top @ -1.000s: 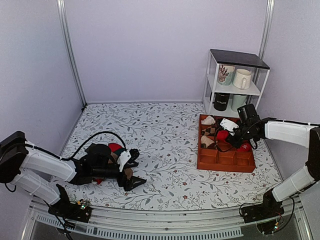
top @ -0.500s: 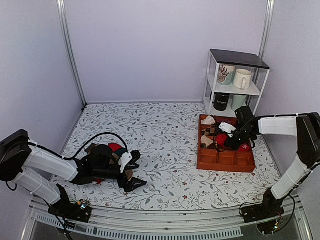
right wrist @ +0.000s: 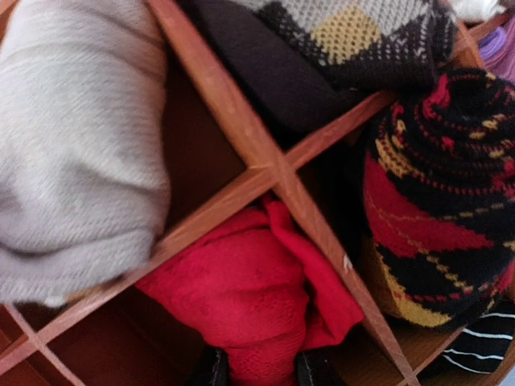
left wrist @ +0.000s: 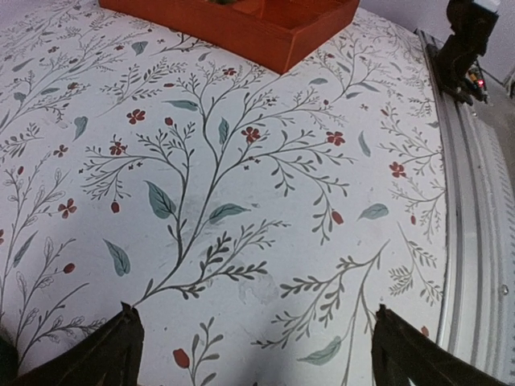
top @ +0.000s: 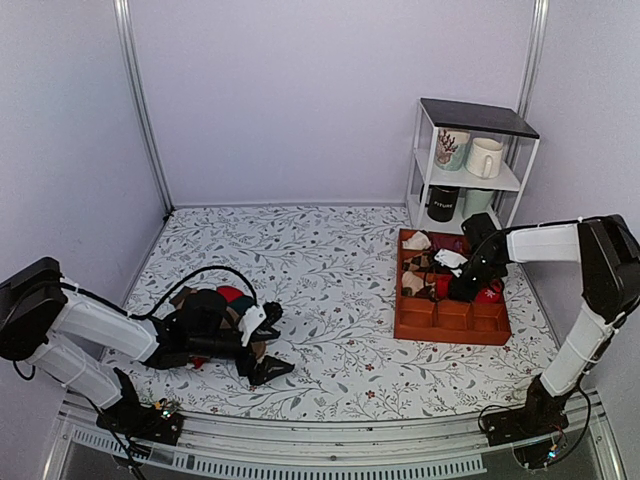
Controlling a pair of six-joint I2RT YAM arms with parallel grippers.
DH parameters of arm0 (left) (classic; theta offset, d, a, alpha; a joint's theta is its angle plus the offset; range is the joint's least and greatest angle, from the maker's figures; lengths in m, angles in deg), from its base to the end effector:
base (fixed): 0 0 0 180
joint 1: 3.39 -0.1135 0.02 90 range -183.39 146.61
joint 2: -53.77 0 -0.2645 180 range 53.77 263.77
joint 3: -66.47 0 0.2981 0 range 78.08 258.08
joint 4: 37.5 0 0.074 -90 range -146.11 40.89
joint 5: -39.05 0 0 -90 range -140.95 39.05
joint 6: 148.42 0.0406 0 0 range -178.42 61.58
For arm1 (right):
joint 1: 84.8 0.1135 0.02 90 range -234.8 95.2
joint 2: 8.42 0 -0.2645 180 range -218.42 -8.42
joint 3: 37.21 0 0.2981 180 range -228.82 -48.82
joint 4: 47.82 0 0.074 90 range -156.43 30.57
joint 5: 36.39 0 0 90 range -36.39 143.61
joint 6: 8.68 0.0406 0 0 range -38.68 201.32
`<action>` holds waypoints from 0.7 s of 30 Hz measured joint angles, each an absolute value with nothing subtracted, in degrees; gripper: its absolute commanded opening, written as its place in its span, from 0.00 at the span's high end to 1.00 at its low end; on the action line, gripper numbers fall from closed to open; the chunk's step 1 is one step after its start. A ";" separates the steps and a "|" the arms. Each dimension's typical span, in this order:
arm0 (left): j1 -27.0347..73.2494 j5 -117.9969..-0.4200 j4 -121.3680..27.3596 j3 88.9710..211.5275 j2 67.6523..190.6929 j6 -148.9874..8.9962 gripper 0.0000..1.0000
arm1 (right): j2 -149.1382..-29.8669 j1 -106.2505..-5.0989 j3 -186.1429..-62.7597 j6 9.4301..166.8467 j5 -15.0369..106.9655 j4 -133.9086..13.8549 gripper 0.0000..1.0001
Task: Roll the socks
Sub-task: Place a pair of socks in the storage box.
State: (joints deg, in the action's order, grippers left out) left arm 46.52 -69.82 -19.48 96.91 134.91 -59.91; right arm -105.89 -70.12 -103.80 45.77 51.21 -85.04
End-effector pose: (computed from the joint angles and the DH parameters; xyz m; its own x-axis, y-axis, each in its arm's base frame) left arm 0.1591 -0.2094 0.0835 -0.3710 0.4025 -0.8369 0.8899 0.4117 -0.1965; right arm 0.3410 0.0911 0.1165 -0.5743 -0.7509 -0.3261 -0.7401 0.6464 -0.1852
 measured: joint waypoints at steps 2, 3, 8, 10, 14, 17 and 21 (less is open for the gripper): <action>46.45 -69.80 -19.44 96.91 135.02 -59.91 0.01 | -107.64 -70.12 -105.81 46.84 51.32 -87.00 0.87; 46.43 -69.80 -19.42 96.91 135.17 -59.91 0.00 | -108.58 -70.12 -107.21 47.63 51.30 -88.60 0.84; 46.41 -69.80 -19.44 96.98 135.50 -59.91 0.01 | -110.22 -70.12 -110.07 50.91 51.04 -92.07 0.65; 46.41 -69.80 -19.44 97.02 135.50 -59.91 0.01 | -109.85 -70.06 -110.29 51.98 50.49 -92.29 0.61; 46.30 -69.80 -19.48 97.06 135.50 -59.91 0.01 | -109.22 -70.08 -110.22 53.20 48.94 -92.01 0.55; 46.28 -69.80 -19.48 97.13 135.50 -59.91 0.01 | -108.28 -70.32 -109.77 53.55 47.74 -91.68 0.50; 46.19 -69.78 -19.57 97.22 135.50 -59.91 0.01 | -106.70 -70.69 -109.57 54.43 46.16 -92.21 0.47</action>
